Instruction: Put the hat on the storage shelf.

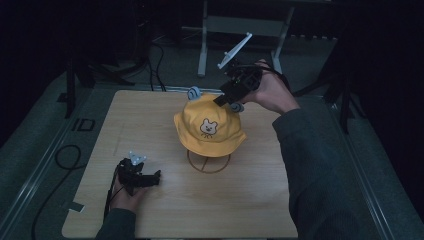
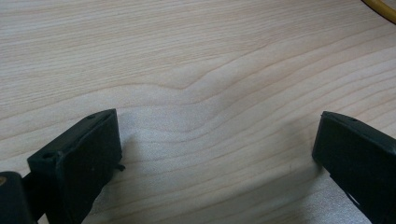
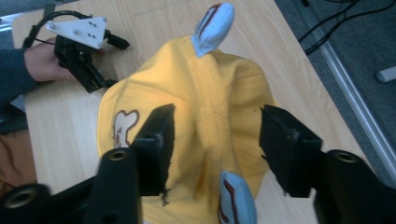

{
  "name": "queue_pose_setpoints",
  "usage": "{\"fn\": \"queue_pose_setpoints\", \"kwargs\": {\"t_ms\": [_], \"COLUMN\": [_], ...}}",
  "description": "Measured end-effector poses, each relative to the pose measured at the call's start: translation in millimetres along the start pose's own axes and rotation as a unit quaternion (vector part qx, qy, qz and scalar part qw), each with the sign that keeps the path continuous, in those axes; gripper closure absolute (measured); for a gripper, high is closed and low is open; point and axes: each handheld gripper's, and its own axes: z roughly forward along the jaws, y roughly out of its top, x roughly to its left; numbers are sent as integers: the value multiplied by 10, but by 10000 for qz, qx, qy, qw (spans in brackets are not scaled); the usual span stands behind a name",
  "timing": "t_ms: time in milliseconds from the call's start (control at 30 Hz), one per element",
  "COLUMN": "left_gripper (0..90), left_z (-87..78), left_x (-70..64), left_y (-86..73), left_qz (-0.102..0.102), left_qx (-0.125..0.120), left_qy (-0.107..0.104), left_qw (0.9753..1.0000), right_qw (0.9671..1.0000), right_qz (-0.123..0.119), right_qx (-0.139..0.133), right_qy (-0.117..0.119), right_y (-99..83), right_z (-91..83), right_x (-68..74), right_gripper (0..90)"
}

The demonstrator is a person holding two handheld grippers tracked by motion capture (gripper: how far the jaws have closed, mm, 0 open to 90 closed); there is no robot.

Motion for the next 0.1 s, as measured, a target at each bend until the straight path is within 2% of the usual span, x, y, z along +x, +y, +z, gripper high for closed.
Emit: {"fn": "queue_pose_setpoints", "kwargs": {"t_ms": [33,100], "left_gripper": [12,12], "left_z": [0,0], "left_x": [1,1], "left_y": [0,0], "left_qz": [4,3], "left_qx": [0,0], "left_qy": [0,0], "left_qw": [10000,10000], "right_qw": [10000,9996], "right_qz": [0,-48], "right_qx": [26,122], "right_qy": [-12,-240], "right_y": [-9,-49], "right_z": [-8,-34], "right_x": [4,19], "right_gripper": [420,359]}}
